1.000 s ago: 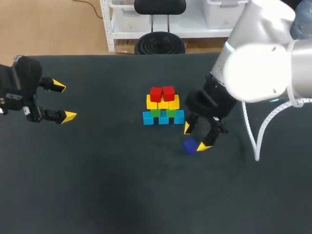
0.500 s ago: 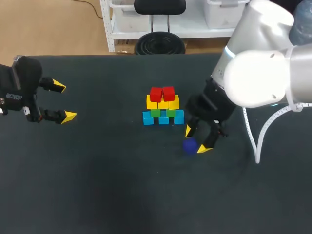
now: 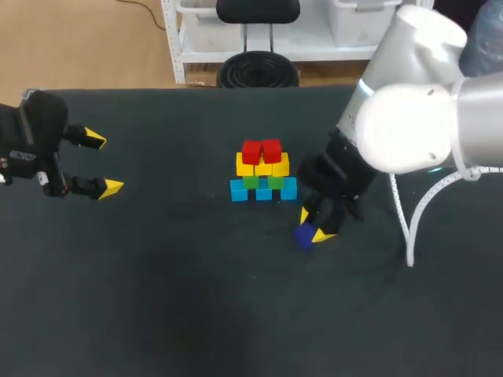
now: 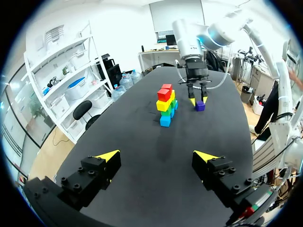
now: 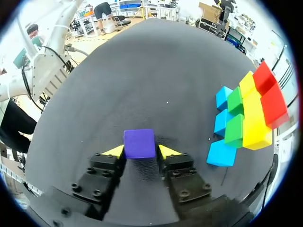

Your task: Place the blue cubes, place green cubes on the blue cubes, place the yellow cubes on the green cubes, then place the red cubes on the yellow cubes, and place purple cube on the red cubes.

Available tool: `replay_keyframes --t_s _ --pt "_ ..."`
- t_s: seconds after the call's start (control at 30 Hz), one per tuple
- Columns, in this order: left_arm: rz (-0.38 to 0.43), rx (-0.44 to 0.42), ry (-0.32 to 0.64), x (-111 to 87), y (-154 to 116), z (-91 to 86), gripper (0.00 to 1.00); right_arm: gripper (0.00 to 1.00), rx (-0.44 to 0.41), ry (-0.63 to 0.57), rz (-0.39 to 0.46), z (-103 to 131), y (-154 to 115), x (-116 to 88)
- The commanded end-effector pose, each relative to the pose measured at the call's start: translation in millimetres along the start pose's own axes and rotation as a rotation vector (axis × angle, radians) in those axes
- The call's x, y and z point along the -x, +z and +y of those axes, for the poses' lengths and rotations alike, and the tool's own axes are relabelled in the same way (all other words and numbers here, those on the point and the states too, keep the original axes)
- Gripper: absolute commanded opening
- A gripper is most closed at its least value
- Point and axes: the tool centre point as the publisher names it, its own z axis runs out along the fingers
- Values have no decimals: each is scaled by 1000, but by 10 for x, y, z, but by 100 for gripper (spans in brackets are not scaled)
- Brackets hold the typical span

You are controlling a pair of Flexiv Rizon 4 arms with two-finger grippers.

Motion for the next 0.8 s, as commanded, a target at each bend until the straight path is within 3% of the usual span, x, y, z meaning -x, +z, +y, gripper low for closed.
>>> replay_keyframes --t_s 0.03,0.07,0.43,0.8 --pt "-8 2 3 -18 1 -1 100 4 -3 -1 3 -14 -17 10" --pt "-8 2 3 -18 1 -1 100 0 -5 -1 3 -15 -23 13" --pt "-8 2 3 -18 1 -1 100 0 -48 40 -8 -10 -283 193" --pt "-8 2 3 -18 1 -1 100 0 -107 106 -40 -18 -824 447"
